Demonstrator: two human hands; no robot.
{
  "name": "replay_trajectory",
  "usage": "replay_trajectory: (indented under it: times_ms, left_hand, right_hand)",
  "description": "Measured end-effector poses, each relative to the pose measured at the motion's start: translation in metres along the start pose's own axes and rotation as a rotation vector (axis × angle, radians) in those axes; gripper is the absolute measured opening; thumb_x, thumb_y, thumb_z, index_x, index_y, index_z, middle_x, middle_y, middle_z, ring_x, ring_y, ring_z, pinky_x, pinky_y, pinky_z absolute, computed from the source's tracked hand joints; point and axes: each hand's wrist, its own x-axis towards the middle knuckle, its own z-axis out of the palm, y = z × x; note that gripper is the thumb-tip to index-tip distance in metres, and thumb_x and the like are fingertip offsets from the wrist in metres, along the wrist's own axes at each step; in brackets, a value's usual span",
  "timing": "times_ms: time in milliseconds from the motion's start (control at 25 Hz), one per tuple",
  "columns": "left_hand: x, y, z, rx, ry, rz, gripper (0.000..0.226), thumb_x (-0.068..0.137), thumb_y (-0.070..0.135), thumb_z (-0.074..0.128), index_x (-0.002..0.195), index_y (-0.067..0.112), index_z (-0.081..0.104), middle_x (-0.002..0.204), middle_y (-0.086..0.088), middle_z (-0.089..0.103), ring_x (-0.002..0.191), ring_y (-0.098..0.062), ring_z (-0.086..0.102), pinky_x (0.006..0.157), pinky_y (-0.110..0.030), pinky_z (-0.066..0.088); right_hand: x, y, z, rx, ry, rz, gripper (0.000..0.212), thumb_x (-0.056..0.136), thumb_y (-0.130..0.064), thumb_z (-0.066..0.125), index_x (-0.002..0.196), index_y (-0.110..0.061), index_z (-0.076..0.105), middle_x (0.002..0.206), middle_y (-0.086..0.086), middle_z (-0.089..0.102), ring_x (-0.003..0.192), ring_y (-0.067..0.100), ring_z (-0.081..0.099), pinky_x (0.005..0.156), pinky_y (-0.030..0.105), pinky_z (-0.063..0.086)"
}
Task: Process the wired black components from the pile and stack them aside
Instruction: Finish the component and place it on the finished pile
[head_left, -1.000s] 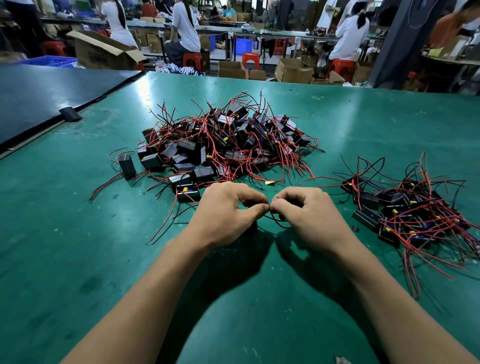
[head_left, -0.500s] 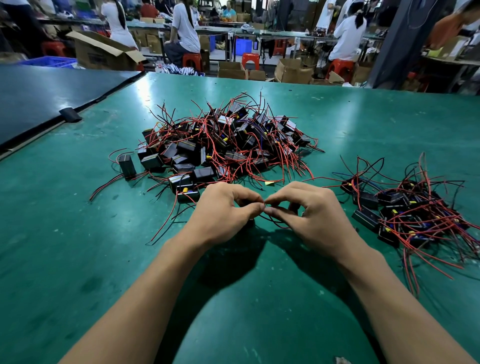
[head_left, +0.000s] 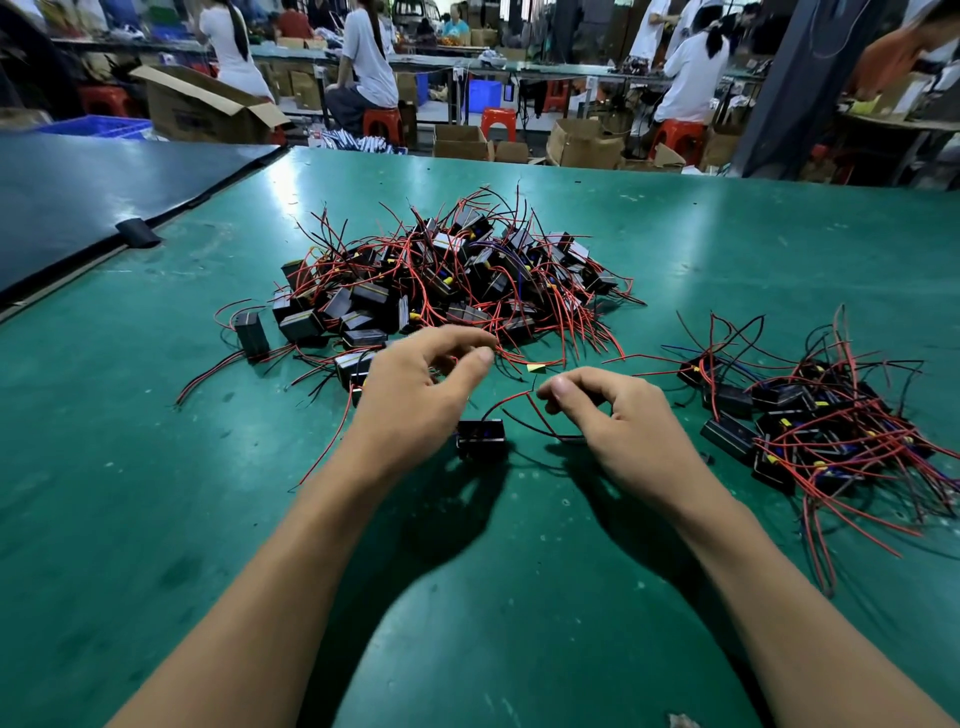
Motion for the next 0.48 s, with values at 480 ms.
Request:
replay_trajectory:
  times_ms: [480]
  left_hand:
    - [0.004,0.005,-0.031,0.279,-0.613,-0.081,0.024,0.078,0.010,0.072,0.078,0.034,0.076,0.082,0.000,0.071,0.070,-0.014,0.062,0.068,-0.027,0.051]
  right_hand:
    - [-0.001,0.001,0.004,-0.045,-0.196,0.046,0.019,0.101,-0.028,0.056,0.091,-0.044,0.060,0.075,-0.010,0.076,0.090,0.000,0.070,0.107,0.051,0.040]
